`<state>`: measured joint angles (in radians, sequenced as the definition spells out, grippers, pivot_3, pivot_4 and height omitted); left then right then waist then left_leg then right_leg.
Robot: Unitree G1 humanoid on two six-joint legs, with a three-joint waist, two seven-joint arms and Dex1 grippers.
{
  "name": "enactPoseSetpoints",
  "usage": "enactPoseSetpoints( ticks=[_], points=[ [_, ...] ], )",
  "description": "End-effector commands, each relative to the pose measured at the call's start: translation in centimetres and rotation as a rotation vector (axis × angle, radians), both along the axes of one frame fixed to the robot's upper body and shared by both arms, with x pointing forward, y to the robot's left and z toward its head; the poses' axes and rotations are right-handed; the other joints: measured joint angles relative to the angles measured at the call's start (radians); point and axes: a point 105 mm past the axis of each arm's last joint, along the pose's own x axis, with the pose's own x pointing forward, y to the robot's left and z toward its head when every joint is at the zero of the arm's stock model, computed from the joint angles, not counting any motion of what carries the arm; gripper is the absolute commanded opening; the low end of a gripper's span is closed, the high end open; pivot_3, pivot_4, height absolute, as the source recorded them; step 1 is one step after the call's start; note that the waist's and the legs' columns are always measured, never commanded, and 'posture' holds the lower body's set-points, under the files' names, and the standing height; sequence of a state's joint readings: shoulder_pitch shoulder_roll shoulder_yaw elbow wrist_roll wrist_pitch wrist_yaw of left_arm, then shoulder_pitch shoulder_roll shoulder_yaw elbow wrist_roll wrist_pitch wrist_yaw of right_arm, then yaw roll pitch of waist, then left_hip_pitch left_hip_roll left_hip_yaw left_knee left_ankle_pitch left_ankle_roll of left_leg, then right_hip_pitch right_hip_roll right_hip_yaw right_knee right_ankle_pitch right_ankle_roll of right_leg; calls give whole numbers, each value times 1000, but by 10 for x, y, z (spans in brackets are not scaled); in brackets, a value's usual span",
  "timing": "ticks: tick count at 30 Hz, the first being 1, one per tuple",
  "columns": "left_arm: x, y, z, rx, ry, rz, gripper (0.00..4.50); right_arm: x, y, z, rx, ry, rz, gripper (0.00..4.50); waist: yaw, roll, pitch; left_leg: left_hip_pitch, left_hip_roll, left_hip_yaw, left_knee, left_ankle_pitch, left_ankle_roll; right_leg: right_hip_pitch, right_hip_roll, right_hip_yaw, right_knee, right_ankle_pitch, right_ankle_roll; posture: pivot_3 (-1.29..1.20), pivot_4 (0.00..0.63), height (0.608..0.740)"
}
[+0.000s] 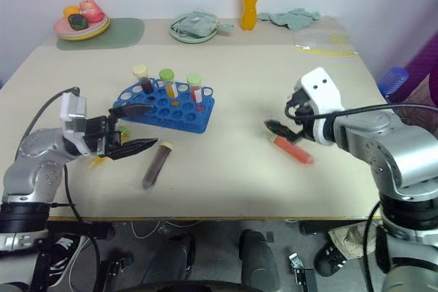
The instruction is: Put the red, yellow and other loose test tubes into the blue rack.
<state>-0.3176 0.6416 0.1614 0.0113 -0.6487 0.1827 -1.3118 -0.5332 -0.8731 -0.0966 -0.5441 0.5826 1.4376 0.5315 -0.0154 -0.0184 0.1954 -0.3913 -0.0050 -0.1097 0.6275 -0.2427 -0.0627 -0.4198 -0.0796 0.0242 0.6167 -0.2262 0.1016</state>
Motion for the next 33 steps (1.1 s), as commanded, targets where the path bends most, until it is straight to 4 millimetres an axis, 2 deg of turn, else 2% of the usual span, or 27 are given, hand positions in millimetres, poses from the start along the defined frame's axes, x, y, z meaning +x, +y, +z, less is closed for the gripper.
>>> enactPoseSetpoints(
  ticks=[1,3,6,10,13,24,33],
  points=[
    [-10,-2,-1,27,-7,-32,4500,-12,-14,-16,-118,114,-9,4488,-1,0,0,0,0,0,0,0,0,0,0,0,0,0,0,0,150,740],
    [-18,-1,-5,45,15,-49,4500,-11,-21,-25,-146,147,-35,4488,-5,0,0,0,0,0,0,0,0,0,0,0,0,0,0,0,150,740],
    [-23,-3,-7,51,34,-56,4500,-7,-21,-27,-156,172,-36,4488,-3,0,0,0,0,0,0,0,0,-1,0,0,0,0,0,0,150,740],
    [-34,-1,-13,109,36,-63,4500,10,-17,-26,-147,209,-91,4488,-9,0,0,0,0,1,1,0,0,-1,0,0,0,0,0,0,150,740],
    [-44,0,-18,147,36,-71,4500,13,-6,-31,-170,248,-35,4488,-4,0,0,0,0,1,-1,0,0,-2,0,0,0,0,0,0,150,740],
    [-55,8,-13,126,33,8,4500,23,-13,-46,-243,339,-12,4488,-5,0,0,-2,0,1,-1,-1,1,-3,0,0,-1,0,0,0,150,740],
    [-57,4,-10,94,7,55,4500,25,-31,-55,-292,388,-52,4488,-2,0,0,-2,0,1,0,-1,1,-3,0,0,-1,0,0,0,150,740]
  ],
)
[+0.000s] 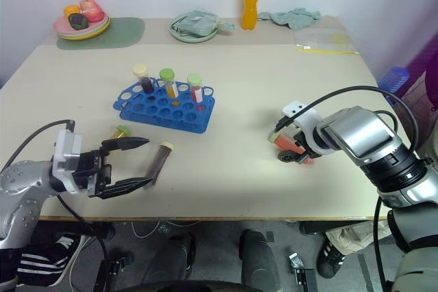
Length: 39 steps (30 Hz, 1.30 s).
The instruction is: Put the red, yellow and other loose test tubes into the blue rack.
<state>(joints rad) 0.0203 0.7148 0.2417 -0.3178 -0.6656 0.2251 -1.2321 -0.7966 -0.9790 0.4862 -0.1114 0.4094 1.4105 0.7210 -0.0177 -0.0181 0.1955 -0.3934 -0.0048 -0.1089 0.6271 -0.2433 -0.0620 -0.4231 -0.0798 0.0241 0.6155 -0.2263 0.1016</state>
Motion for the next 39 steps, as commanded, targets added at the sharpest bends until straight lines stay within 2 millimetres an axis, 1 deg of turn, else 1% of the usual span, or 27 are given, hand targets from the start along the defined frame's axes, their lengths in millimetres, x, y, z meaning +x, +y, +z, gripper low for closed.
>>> enactPoseSetpoints(
  ticks=[1,4,7,9,12,13,14,16,18,21,23,24,27,29,32,33,36,39],
  points=[
    [-4,0,10,-17,-52,9,4500,4,-7,11,-23,-30,-9,4488,0,0,0,0,0,0,0,0,0,0,0,0,0,0,0,0,150,740],
    [-4,0,9,-17,-60,18,4500,8,-10,10,-35,-32,-15,4488,-2,0,0,0,0,0,0,0,0,0,0,0,0,0,0,0,150,740],
    [-4,0,9,-24,-67,29,4500,6,-9,5,-38,-11,-10,3710,-1,0,0,0,0,0,0,0,0,0,0,0,0,0,0,0,150,740],
    [-3,0,9,-28,-67,34,4500,4,-7,2,-40,-2,0,2808,-1,0,0,0,0,0,0,0,0,0,0,0,0,0,0,0,150,740],
    [-4,-1,9,-31,-67,37,4500,5,-4,4,-37,-19,23,1195,-1,0,0,0,0,0,0,0,0,0,0,0,0,0,0,0,150,740],
    [-4,0,9,-31,-67,38,4500,8,-2,8,-30,-44,38,824,-1,0,0,0,0,0,0,0,0,0,0,0,0,0,0,0,150,740],
    [-3,1,9,-31,-69,45,4500,13,7,17,18,-94,76,774,-1,0,0,0,0,0,0,0,0,0,0,0,0,0,0,0,150,740],
    [-2,3,11,-33,-76,58,4500,16,25,36,107,-182,193,774,-5,0,0,0,0,0,0,0,0,0,0,0,0,0,0,0,150,740],
    [-1,6,13,-49,-77,75,4500,22,49,66,306,-350,291,774,-5,0,0,0,0,0,-1,0,0,0,0,0,1,-1,2,0,150,740],
    [1,9,14,-54,-79,90,4500,23,61,101,564,-536,299,774,-2,0,0,1,1,0,-1,0,0,0,1,0,1,-1,2,0,150,740],
    [2,10,16,-62,-77,96,4500,20,67,114,653,-638,335,774,4,0,0,1,1,0,0,0,0,1,1,0,1,0,1,0,150,740],
    [3,11,17,-63,-78,98,4500,18,74,123,740,-682,343,774,6,-1,0,0,0,0,0,0,0,1,1,0,1,0,1,0,150,740],
    [8,15,22,-75,-83,112,4500,18,92,139,910,-799,336,774,1,-1,0,1,0,0,1,0,0,2,1,0,1,0,1,0,150,740],
    [12,17,24,-73,-90,123,4500,16,108,142,970,-875,383,774,-2,0,0,2,0,-1,1,0,0,2,2,0,2,1,1,0,150,740],
    [22,25,26,-46,-94,156,4500,21,137,138,1064,-969,379,774,-9,0,0,3,1,-1,0,0,0,2,2,0,3,0,1,0,150,740],
    [26,30,29,-24,-105,181,4500,22,151,131,1087,-1001,383,774,-14,0,0,3,1,-1,0,0,0,2,2,0,3,1,1,0,150,740],
    [32,42,36,-7,-119,237,4500,23,181,115,1093,-1070,388,774,-27,0,0,3,1,-1,-1,0,0,1,3,0,4,1,1,0,150,740],
    [34,48,37,-21,-117,267,4500,23,201,102,1051,-1117,430,774,-28,0,0,3,1,-1,-1,0,0,1,3,1,4,1,1,0,150,740]
  ],
)
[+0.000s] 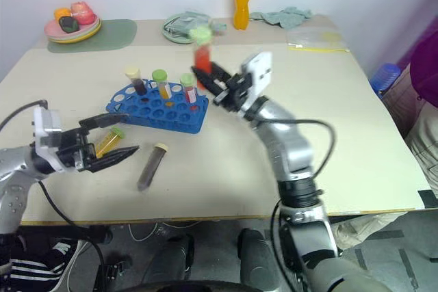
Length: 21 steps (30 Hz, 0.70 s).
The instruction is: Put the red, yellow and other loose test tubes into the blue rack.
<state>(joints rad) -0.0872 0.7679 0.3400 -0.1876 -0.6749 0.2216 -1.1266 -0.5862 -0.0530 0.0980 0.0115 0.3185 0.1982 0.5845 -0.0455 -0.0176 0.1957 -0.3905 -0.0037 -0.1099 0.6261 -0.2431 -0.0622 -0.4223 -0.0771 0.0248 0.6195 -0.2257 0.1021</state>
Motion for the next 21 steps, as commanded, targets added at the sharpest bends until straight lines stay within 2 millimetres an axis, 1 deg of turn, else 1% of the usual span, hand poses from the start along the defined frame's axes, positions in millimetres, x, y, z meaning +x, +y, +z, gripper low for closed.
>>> enactPoseSetpoints(
  ticks=[1,3,4,7,11,15,17,21],
  points=[
    [2,11,6,-4,-19,53,4500,-6,16,5,-31,-162,-20,774,1,0,0,0,0,0,0,0,0,0,0,0,0,0,0,0,150,740],
    [4,15,0,17,-9,101,4500,-8,37,-6,14,-122,17,774,0,0,0,0,0,0,0,0,0,0,0,0,0,0,0,0,150,740],
    [4,17,-3,30,-6,117,4500,-8,43,-9,38,-97,25,774,0,-1,0,0,0,0,0,0,0,0,0,0,0,0,0,0,150,740],
    [6,20,-4,35,-11,149,4500,-4,54,-28,-22,-129,1,774,-2,0,0,1,0,0,-2,0,-1,-1,0,0,1,0,-1,0,150,740],
    [7,21,-2,42,-34,166,4500,5,62,-43,-59,-126,-38,774,1,-1,0,1,0,0,-2,1,-2,0,0,0,0,0,-1,0,150,740],
    [5,19,-2,40,-38,167,4500,18,68,-50,-61,-95,-89,774,-4,-1,0,1,0,-1,-4,2,-3,-1,0,0,1,0,-1,0,150,740],
    [4,18,-1,38,-39,166,4500,22,68,-53,-41,-63,-98,774,-4,-1,0,2,0,-1,-5,2,-4,-2,0,0,1,1,-1,0,150,740],
    [2,16,0,34,-43,161,4500,23,61,-57,-29,-49,-109,774,-4,-1,0,2,0,-1,-5,2,-4,-2,0,0,1,1,-1,0,150,740]
  ],
)
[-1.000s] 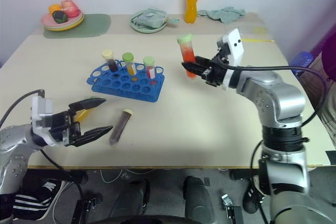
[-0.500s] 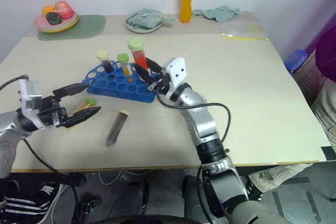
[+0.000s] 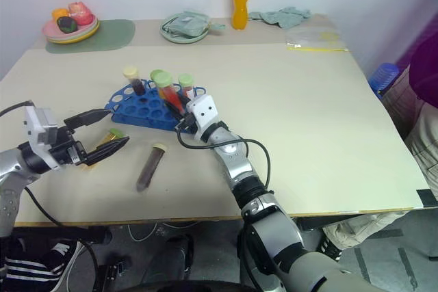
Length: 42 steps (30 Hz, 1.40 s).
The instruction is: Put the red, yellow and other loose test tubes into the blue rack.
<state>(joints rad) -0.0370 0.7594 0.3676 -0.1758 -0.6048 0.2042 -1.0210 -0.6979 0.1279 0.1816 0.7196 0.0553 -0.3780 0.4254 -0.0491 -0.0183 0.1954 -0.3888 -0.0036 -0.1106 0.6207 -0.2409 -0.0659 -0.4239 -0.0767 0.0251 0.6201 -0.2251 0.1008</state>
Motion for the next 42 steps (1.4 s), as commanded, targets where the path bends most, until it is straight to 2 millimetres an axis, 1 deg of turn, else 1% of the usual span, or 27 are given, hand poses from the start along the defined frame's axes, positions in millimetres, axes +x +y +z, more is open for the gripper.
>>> enactPoseSetpoints(
  ticks=[1,6,9,13,19,24,33,42],
  points=[
    [-5,-3,12,6,-55,-12,4500,-4,5,17,74,-39,17,774,0,0,0,0,0,0,0,0,0,0,0,0,0,0,0,0,150,740],
    [-5,-6,12,-2,-54,-23,4500,-5,-3,6,59,-21,7,774,0,0,0,0,0,0,0,0,0,0,0,0,0,0,0,0,150,740],
    [-4,-7,13,-1,-54,-29,4500,-4,-8,6,67,-13,-2,774,0,0,0,0,0,0,0,0,0,0,0,0,0,0,0,0,150,740],
    [-4,-7,13,3,-55,-35,4500,-5,-9,7,67,-14,6,774,0,0,0,0,0,0,0,0,0,0,0,0,0,0,0,0,150,740],
    [-3,-8,15,8,-63,-42,4500,-7,-6,1,43,-16,16,774,0,0,0,0,0,0,0,0,0,0,0,0,0,0,0,0,150,740],
    [-5,-8,18,-3,-72,-43,4500,-6,-11,-1,44,-8,5,774,0,0,0,0,0,0,0,0,0,0,0,0,0,0,0,0,150,740],
    [-4,-7,19,7,-77,-36,4500,-4,0,-3,34,-8,5,774,0,0,0,1,0,0,0,0,0,1,0,0,1,0,0,0,150,740],
    [-7,-5,19,8,-69,-27,4500,4,-5,-7,37,9,-20,774,2,0,0,5,0,0,0,0,0,4,0,0,1,0,0,0,150,740]
  ],
)
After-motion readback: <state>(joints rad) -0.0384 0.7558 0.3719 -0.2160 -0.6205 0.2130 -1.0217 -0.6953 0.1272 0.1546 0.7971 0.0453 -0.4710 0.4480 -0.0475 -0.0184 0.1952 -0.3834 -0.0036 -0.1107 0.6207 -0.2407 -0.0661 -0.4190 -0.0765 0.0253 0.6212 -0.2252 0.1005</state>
